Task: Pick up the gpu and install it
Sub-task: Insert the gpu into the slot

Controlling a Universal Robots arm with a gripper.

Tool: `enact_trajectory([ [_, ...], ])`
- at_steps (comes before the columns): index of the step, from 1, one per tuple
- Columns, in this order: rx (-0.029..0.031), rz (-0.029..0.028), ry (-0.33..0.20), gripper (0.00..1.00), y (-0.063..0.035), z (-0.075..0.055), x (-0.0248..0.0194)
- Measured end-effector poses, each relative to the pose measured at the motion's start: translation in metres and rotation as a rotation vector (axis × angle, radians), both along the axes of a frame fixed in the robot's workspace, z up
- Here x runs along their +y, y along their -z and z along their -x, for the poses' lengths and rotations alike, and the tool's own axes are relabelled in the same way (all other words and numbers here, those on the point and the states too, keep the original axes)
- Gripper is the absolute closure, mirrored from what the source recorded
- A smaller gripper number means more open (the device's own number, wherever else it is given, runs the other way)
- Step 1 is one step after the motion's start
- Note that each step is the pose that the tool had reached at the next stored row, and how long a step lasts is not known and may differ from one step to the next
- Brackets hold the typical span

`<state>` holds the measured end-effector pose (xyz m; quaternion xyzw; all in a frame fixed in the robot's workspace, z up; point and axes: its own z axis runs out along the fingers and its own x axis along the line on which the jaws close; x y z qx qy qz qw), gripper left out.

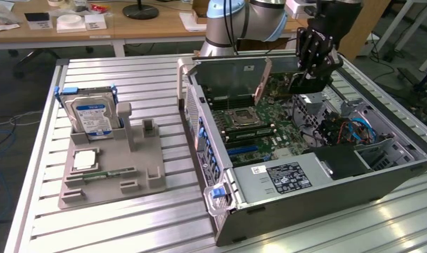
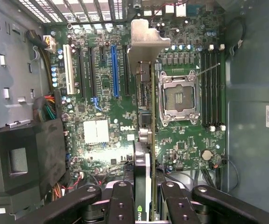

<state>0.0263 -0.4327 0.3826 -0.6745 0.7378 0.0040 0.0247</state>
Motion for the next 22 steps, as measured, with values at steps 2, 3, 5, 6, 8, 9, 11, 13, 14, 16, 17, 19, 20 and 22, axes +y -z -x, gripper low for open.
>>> enact_trajectory([
  [2,-0.0001,0.0000,0.000,0.73,0.0000,-0.0001,-0.0020],
  [3,-0.0001,0.0000,0.000,0.73,0.0000,0.0000,-0.0034],
  [5,0.0000,-0.0001,0.000,0.73,0.0001,0.0001,-0.0057],
  [6,-0.0001,-0.0001,0.000,0.73,0.0003,0.0005,-0.0060],
  [8,0.0000,0.0001,0.000,0.73,0.0010,0.0023,-0.0061],
  [9,-0.0001,0.0001,0.000,0.73,0.0015,0.0037,-0.0061],
  [11,-0.0001,0.0000,0.000,0.73,0.0022,0.0055,-0.0062],
  [13,-0.0001,0.0000,0.000,0.73,0.0026,0.0057,-0.0065],
  [14,0.0000,0.0001,0.000,0.73,0.0029,0.0059,-0.0068],
  [16,0.0000,0.0005,0.000,0.73,0.0032,0.0062,-0.0074],
  [17,-0.0001,0.0012,0.000,0.73,0.0032,0.0064,-0.0078],
  [19,-0.0001,0.0016,0.000,0.73,0.0032,0.0071,-0.0086],
  [20,-0.0001,0.0017,0.000,0.73,0.0033,0.0075,-0.0091],
  [22,-0.0002,0.0017,0.000,0.73,0.0034,0.0090,-0.0104],
])
